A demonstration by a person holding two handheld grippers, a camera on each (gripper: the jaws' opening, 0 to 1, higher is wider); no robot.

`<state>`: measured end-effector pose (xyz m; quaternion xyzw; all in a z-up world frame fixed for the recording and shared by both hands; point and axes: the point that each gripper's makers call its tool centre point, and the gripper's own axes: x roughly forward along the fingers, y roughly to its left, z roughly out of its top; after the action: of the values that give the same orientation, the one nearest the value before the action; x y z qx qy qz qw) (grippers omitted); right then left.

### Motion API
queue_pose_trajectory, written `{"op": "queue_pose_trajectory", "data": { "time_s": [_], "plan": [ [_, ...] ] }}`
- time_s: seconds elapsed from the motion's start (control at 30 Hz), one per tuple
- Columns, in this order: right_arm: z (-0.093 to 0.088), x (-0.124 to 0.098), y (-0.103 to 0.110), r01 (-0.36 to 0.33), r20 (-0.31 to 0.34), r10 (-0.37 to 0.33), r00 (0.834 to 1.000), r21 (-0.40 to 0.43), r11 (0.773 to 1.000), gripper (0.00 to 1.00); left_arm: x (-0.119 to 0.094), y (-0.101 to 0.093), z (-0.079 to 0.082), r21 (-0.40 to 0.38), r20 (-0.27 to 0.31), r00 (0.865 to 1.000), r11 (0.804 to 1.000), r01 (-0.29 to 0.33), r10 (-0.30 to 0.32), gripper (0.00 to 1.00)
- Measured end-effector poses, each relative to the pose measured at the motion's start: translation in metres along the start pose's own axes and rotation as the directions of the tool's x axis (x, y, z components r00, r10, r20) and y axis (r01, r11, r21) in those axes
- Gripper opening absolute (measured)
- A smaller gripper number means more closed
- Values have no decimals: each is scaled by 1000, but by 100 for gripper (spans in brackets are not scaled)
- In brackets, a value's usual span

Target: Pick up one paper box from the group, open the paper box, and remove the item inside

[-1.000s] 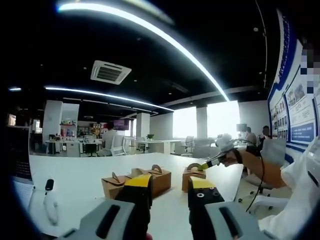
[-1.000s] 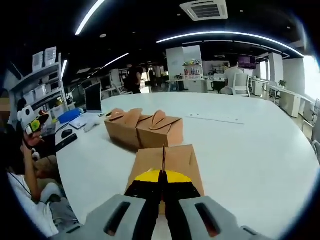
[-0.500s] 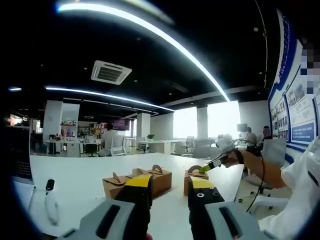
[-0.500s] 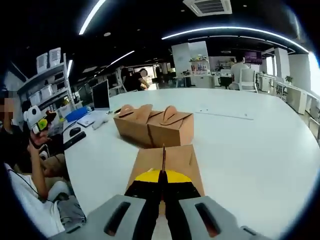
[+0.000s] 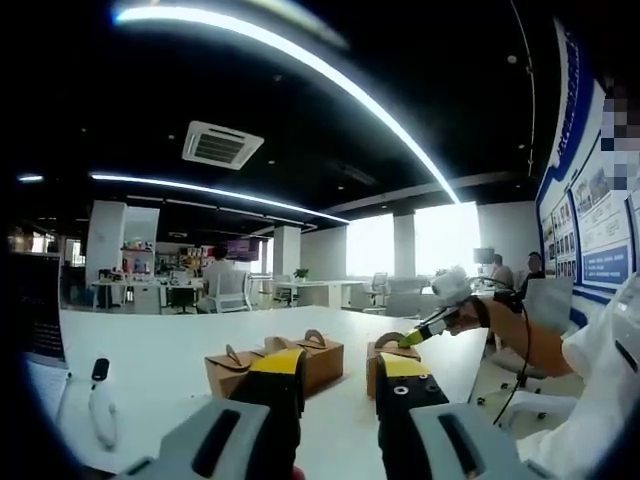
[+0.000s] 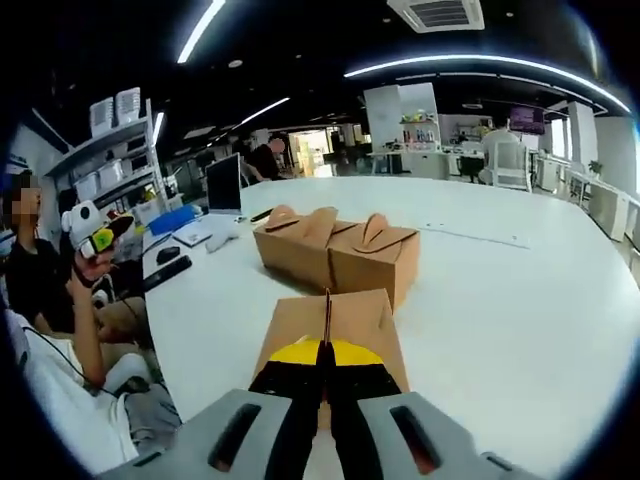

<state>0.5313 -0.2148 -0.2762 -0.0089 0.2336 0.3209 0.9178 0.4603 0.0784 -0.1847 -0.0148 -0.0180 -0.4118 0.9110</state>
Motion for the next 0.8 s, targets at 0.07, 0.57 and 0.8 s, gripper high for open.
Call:
{"op": "queue_pose_trajectory", "data": {
  "time_s": [0.07, 0.57, 0.8],
  "plan": [
    [0, 2, 5, -10, -1, 10, 1000, -6, 1000, 3, 0, 1, 0, -1, 2, 1000, 1000, -2, 2, 30],
    [4, 9, 31, -101, -14, 101, 995, -90, 991, 3, 0, 1, -3, -2, -8, 1000, 1000, 5, -5, 30],
    [5, 9, 35, -121, -17, 120, 993, -115, 986, 3, 5, -3, -17, 7, -69, 997, 999, 32, -31, 30]
  ]
}}
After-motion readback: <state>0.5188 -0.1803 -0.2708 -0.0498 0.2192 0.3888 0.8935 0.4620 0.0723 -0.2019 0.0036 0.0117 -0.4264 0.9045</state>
